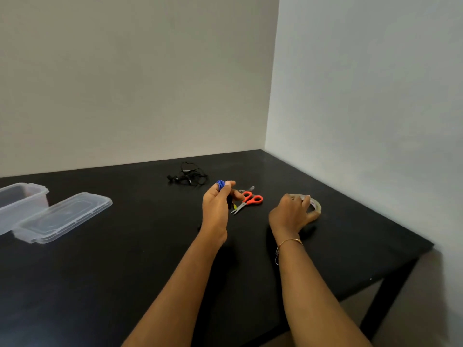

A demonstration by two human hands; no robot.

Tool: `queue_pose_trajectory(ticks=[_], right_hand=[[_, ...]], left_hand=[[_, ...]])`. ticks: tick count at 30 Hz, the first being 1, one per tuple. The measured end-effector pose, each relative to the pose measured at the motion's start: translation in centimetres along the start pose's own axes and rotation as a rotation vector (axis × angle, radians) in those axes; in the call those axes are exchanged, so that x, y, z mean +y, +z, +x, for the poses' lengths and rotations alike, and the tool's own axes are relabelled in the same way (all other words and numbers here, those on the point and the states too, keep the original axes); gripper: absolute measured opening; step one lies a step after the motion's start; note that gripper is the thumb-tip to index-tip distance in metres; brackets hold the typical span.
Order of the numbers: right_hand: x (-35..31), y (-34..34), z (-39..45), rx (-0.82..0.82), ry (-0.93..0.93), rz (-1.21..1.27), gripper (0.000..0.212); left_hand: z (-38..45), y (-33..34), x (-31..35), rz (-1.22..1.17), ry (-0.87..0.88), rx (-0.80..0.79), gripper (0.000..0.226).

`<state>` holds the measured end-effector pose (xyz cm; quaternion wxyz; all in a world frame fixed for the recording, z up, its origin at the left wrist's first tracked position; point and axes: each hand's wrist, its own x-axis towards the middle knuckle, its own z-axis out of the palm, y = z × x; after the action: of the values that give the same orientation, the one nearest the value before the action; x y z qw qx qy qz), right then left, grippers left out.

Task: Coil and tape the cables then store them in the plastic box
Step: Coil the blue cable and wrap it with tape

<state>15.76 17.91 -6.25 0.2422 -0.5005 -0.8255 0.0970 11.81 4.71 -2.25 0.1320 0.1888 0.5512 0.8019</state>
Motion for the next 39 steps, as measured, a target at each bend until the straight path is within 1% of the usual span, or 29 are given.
queue_pose_trajectory(ticks=[2, 4, 6, 8, 10, 12, 14, 16, 17, 19, 21, 23, 26, 28, 31, 34, 37, 39], right_hand=[[0.0, 0.0, 0.2, 0.004, 0.044, 0.046, 0.031], [0.1, -0.1, 0.3, 0.014, 0.073, 0.105, 0.036], [0.2, -0.2, 0.3, 0.042, 0.078, 0.156, 0.042], [0.0, -0.3, 0.2, 0.083, 0.064, 0.240, 0.042], [-0.7, -0.6, 0.1, 0.117, 0.016, 0.379, 0.040], [-1.5, -1.1, -0.4, 0.122, -0.077, 0.666, 0.033], [-2.4, -2.0, -1.3, 0.020, -0.141, 0.983, 0.025], [-3.5, -2.9, -2.7, -0.168, -0.167, 1.204, 0.018], [-4.2, -3.2, -3.4, -0.279, -0.182, 1.265, 0.018], [-5.7, -3.5, -4.7, -0.495, -0.224, 1.294, 0.022], [-7.3, -3.5, -6.0, -0.652, -0.233, 1.285, 0.025], [-8.9, -3.4, -7.0, -0.742, -0.212, 1.287, 0.024], [-11.8, -3.5, -8.1, -0.843, -0.199, 1.260, 0.014], [-13.8, -3.7, -8.6, -0.861, -0.226, 1.233, 0.009], [-16.1, -3.8, -9.1, -0.843, -0.249, 1.192, 0.013], [-17.1, -3.3, -9.4, -0.908, -0.213, 1.209, 0.010], [-16.9, -2.6, -9.6, -0.923, -0.172, 1.248, 0.011], [-16.6, -2.2, -9.5, -0.842, -0.265, 1.155, 0.012]], left_hand=[[0.2, -0.3, -0.2, 0.012, 0.003, 0.004, 0.022], [0.4, -0.9, -0.3, 0.025, 0.004, 0.025, 0.022], [0.4, -1.2, -0.4, 0.026, 0.008, 0.037, 0.022], [0.3, -1.6, -0.4, 0.052, 0.018, 0.042, 0.022], [0.2, -1.9, -0.3, 0.083, 0.034, 0.051, 0.021], [0.2, -2.6, 0.0, 0.108, 0.064, 0.069, 0.020], [0.2, -3.5, 0.4, 0.160, 0.116, 0.091, 0.019], [0.3, -5.0, 0.9, 0.253, 0.175, 0.127, 0.018], [0.4, -5.8, 1.3, 0.303, 0.199, 0.148, 0.017], [0.5, -7.7, 2.1, 0.396, 0.231, 0.189, 0.016], [0.7, -9.5, 2.9, 0.465, 0.239, 0.223, 0.015], [0.8, -11.1, 3.4, 0.511, 0.242, 0.257, 0.013], [0.7, -12.8, 3.8, 0.504, 0.231, 0.314, 0.012], [0.8, -13.4, 4.2, 0.435, 0.189, 0.355, 0.013], [0.8, -14.0, 5.1, 0.266, 0.123, 0.398, 0.013], [0.9, -14.7, 5.5, 0.161, 0.066, 0.429, 0.014], [1.4, -14.9, 5.3, 0.201, 0.049, 0.458, 0.013], [1.7, -14.9, 5.0, 0.284, 0.065, 0.460, 0.014]])
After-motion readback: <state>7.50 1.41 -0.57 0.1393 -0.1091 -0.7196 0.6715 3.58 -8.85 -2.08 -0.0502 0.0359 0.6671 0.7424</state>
